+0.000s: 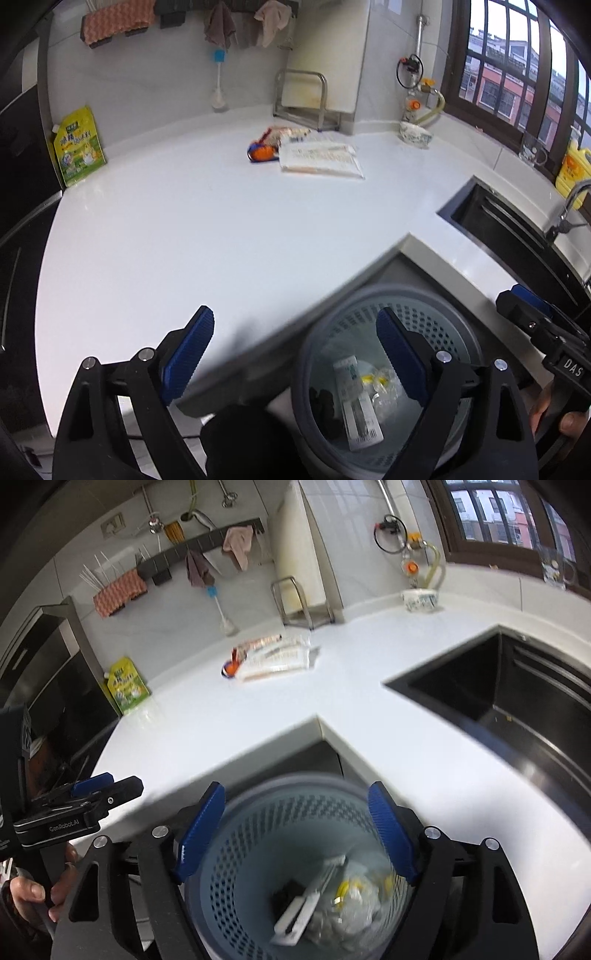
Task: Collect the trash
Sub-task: 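Move both tools back over the counter toward the white printed packet, then grasp the white printed packet by its edge with the right tool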
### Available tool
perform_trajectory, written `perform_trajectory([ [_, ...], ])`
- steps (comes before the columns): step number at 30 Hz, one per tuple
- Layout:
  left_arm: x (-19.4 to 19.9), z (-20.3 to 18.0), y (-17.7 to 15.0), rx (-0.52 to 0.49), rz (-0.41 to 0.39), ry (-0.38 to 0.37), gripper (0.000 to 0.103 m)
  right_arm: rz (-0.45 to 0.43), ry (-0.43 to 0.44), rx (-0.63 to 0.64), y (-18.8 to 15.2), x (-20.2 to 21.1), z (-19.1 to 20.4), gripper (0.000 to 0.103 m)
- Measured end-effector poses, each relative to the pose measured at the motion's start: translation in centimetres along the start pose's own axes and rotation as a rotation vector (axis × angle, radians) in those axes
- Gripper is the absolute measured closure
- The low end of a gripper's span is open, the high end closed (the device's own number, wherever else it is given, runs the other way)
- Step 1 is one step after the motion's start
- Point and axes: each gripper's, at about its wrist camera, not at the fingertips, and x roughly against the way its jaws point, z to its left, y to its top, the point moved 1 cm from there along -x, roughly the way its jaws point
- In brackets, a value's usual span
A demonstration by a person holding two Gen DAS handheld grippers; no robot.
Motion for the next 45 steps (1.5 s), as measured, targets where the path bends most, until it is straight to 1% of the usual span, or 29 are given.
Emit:
perform_trajectory([
  [2,0.0,0.7,1.5,0.005,-0.024,0.011,0.015,-0.006,0.007,0.021,1.6,-0.5,0.4,0.023],
  [5,-0.3,1.7,3.6,0.014,-0.057,0.024,0.013,-0.028,-0.007,0.07,4.1,-1.4,1.2,0.021],
  [11,-2.4,3.4,7.4,0.026,-0.082,0.051,0.013,-0.03,-0.018,0.137,9.4,-5.3,1.9,0.019],
  [14,-4.0,3.9,9.1,0.033,-0.082,0.059,0.013,-0.014,-0.027,0.179,12.2,-8.2,2.0,0.019],
  [19,-7.1,4.4,11.5,0.047,-0.07,0.062,0.013,0.039,-0.046,0.24,15.5,-13.6,1.5,0.019],
  [23,-9.8,4.8,12.8,0.057,-0.049,0.068,0.013,0.098,-0.028,0.336,17.7,-18.0,1.1,0.019],
  [27,-12.0,4.9,13.4,0.064,-0.028,0.066,0.013,0.155,0.021,0.437,19.1,-21.7,1.4,0.019],
  [29,-12.9,4.8,13.6,0.063,-0.023,0.069,0.013,0.17,0.028,0.487,19.9,-23.4,1.4,0.019],
  [34,-14.7,5.0,13.8,0.082,-0.003,0.061,0.013,0.225,0.056,0.534,21.1,-26.8,1.1,0.019],
  [39,-16.0,5.3,13.8,0.094,0.024,0.056,0.013,0.272,0.083,0.669,21.3,-28.8,2.2,0.019],
  [41,-16.1,5.2,13.9,0.084,0.022,0.063,0.013,0.296,0.104,0.685,21.7,-29.5,2.3,0.019],
  [45,-16.3,5.1,14.1,0.077,0.016,0.065,0.013,0.355,0.111,0.732,21.9,-31.2,2.7,0.019],
])
